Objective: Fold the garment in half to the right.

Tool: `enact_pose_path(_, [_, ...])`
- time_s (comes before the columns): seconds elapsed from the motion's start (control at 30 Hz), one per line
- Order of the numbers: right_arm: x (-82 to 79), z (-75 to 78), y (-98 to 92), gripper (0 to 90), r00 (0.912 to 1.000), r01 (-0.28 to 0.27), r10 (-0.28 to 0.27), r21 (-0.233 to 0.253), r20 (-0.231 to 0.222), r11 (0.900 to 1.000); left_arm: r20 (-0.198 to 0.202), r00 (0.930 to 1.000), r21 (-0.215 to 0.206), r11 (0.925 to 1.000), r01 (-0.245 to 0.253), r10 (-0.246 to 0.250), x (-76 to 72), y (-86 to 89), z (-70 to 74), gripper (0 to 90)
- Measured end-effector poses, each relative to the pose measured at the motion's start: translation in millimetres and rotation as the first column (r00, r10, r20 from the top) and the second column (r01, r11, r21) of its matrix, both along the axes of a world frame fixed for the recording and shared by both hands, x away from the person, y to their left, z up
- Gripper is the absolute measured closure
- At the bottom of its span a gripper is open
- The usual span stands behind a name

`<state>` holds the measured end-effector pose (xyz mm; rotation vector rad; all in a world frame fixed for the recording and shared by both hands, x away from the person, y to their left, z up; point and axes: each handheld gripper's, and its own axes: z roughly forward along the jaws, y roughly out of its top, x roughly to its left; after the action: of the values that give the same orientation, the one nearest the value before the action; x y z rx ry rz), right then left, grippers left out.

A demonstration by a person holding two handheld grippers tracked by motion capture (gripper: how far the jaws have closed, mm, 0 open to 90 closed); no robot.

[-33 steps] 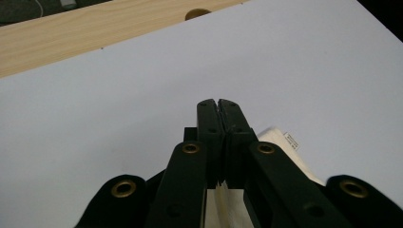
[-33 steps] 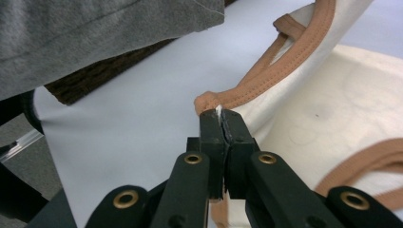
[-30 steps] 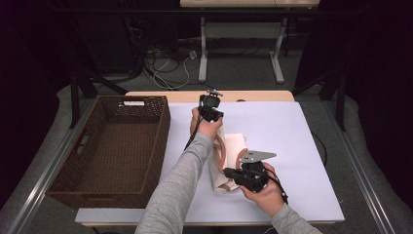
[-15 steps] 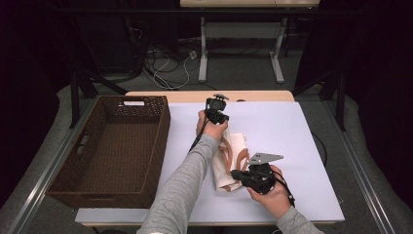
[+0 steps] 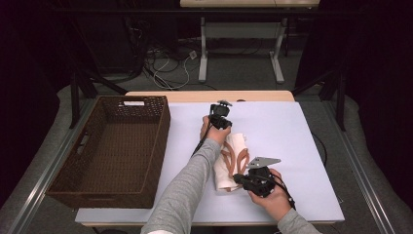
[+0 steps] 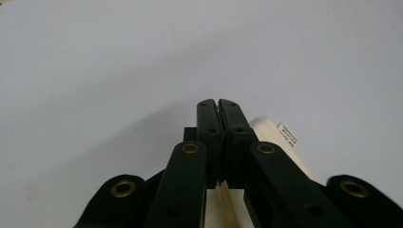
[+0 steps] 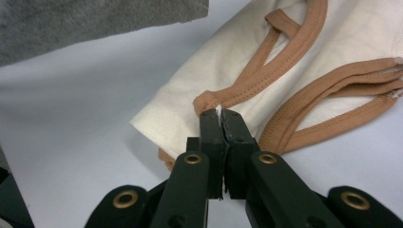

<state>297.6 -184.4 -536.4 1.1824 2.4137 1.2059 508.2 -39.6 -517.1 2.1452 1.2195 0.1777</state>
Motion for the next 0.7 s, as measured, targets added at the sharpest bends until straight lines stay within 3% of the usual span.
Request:
enact_pose_path(0.23, [0.4,-3.2,0.1,87.5,0.9999,0.006,-0.006,-0.008,0.009,1.000,-0.005,0.9999,-0.019,0.9997,0.011,-0.011,-0.3,-0.8,-9.7,85.4])
enact_pose_path(0.53, [0.6,-0.4,-4.4,78.3,0.9997,0.026,-0.026,0.009,-0.004,1.000,0.009,0.9999,-0.049,0.9987,-0.010,0.010,-6.6,7.1,-8.0,65.2])
enact_pose_path(0.7, [1.6,4.2,-8.2,70.0,0.9983,0.042,-0.043,0.035,0.041,0.999,0.032,0.9992,-0.070,0.9973,-0.022,0.024,-12.1,15.9,-5.9,55.7])
